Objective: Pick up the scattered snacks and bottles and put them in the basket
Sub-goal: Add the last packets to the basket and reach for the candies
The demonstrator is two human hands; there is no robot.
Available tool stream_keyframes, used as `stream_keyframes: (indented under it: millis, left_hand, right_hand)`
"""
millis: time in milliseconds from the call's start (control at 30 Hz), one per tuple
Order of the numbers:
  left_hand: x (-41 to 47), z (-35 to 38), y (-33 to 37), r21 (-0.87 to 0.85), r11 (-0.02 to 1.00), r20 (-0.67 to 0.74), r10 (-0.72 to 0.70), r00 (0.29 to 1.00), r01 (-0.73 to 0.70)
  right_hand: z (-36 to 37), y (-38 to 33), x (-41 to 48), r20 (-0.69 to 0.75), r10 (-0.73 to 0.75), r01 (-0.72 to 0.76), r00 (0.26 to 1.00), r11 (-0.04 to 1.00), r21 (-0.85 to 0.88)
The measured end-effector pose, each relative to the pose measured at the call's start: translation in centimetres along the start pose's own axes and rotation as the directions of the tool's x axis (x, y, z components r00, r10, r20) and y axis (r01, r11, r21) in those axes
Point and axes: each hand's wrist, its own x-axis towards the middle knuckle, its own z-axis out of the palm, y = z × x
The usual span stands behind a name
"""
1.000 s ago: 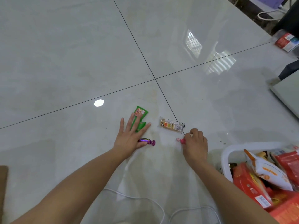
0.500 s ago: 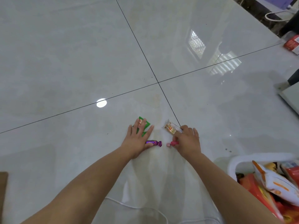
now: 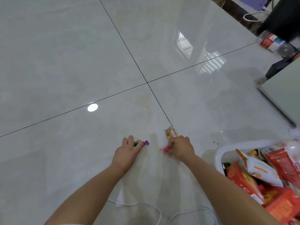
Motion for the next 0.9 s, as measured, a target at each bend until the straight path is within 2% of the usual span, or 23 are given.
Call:
stream_keyframes:
  millis: [167,367,467,567,633,700,800,900]
  left_hand:
    - [1.3,-1.7,-1.2,0.060,0.996,0.051,0.063,0.997,-0.066]
    - [3.8,-11.5,-1.9,0.166,0.982,-0.085,0.107,0.991,-0.092]
    - [7.3,-17.9,0.9,0.230,0.964,-0.162,0.175,0.971,-0.136]
    - [10.7,-23.4,7.0,0.227,0.942,-0.243,0.300,0.923,-0.246]
    - [11.7,-26.5,12.7,0.221,0.907,-0.270,0.410,0.871,-0.359]
    - [11.5,-28.6,18.6,0.243,0.833,-0.276,0.550,0.788,-0.496]
    - [9.7,-30.0,26.3,0.270,0.661,-0.257,0.751,0.609,-0.701]
    - [7.1,-29.2,32.3,0.289,0.494,-0.191,0.869,0.457,-0.820]
  right_hand:
    - [-0.7,0.2,-0.4,-0.109,0.000,0.021,0.994,0.982,0.190]
    - [-7.0,1.2,-3.5,-0.327,0.023,0.073,0.945,0.958,0.279]
    - [-13.3,3.4,-5.4,-0.434,0.085,0.056,0.897,0.952,0.302]
    - [-19.8,7.5,-9.0,-0.530,0.206,-0.013,0.823,0.939,0.345]
    - [-23.1,11.4,-12.8,-0.580,0.314,-0.075,0.751,0.914,0.398]
    - [-24.9,15.7,-17.3,-0.601,0.434,-0.148,0.671,0.873,0.465]
    - [-24.4,21.7,-25.3,-0.582,0.607,-0.266,0.542,0.780,0.566]
    - [-20.4,25.6,-33.6,-0.535,0.753,-0.370,0.383,0.655,0.658]
